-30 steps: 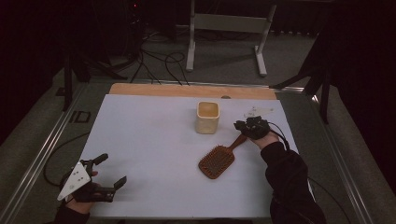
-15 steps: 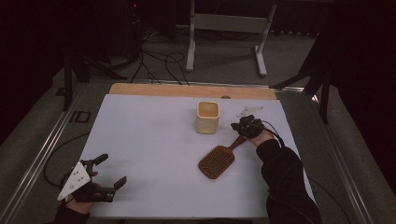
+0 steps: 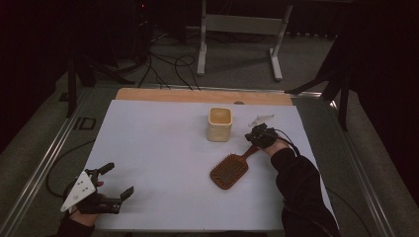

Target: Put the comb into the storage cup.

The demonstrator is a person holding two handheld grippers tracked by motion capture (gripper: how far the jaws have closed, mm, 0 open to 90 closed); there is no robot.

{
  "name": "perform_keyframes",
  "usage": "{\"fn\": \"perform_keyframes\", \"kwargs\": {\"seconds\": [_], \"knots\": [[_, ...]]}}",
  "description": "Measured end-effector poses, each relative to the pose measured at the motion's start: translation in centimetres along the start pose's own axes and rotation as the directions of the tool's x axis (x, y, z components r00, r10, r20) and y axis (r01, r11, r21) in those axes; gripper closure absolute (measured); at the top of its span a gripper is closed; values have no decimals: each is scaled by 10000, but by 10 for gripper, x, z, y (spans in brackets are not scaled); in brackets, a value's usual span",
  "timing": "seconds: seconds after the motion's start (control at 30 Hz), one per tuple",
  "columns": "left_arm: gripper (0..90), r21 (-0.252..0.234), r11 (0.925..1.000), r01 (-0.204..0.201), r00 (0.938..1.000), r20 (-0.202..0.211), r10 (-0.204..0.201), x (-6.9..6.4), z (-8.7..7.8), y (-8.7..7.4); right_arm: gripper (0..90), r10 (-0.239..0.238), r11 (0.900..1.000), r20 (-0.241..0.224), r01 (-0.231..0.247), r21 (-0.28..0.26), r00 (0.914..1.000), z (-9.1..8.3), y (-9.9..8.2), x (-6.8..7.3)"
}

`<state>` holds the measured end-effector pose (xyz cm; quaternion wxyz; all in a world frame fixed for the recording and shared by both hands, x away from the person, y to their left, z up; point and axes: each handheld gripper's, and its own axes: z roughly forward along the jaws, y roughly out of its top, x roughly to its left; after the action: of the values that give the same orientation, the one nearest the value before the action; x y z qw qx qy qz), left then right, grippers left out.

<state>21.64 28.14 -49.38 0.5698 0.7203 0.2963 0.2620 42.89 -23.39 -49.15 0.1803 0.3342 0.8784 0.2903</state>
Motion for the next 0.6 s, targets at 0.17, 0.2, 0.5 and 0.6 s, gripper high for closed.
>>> {"fn": "perform_keyframes", "kwargs": {"seconds": [0.17, 0.2, 0.5, 0.6], "knots": [[0, 0, 10000, -6, 10000, 10, 6, 0, 0, 0, 900, 27, 9997, -60, -25, 246, 10000, 3, -6, -1], [0, -3, 10000, -22, 10000, -1, 22, 0, 0, 0, 900, 23, 9994, -64, -21, 338, 10000, 3, -8, -2], [0, -25, 10000, -4, 10000, -3, 4, 0, 0, 1, 900, 73, 9985, -94, -68, 544, 9999, 1, -17, -5], [0, -36, 10000, -4, 10000, -8, 4, -1, 0, 1, 900, 88, 9984, -110, -82, 559, 9999, 1, -18, -5]]}}
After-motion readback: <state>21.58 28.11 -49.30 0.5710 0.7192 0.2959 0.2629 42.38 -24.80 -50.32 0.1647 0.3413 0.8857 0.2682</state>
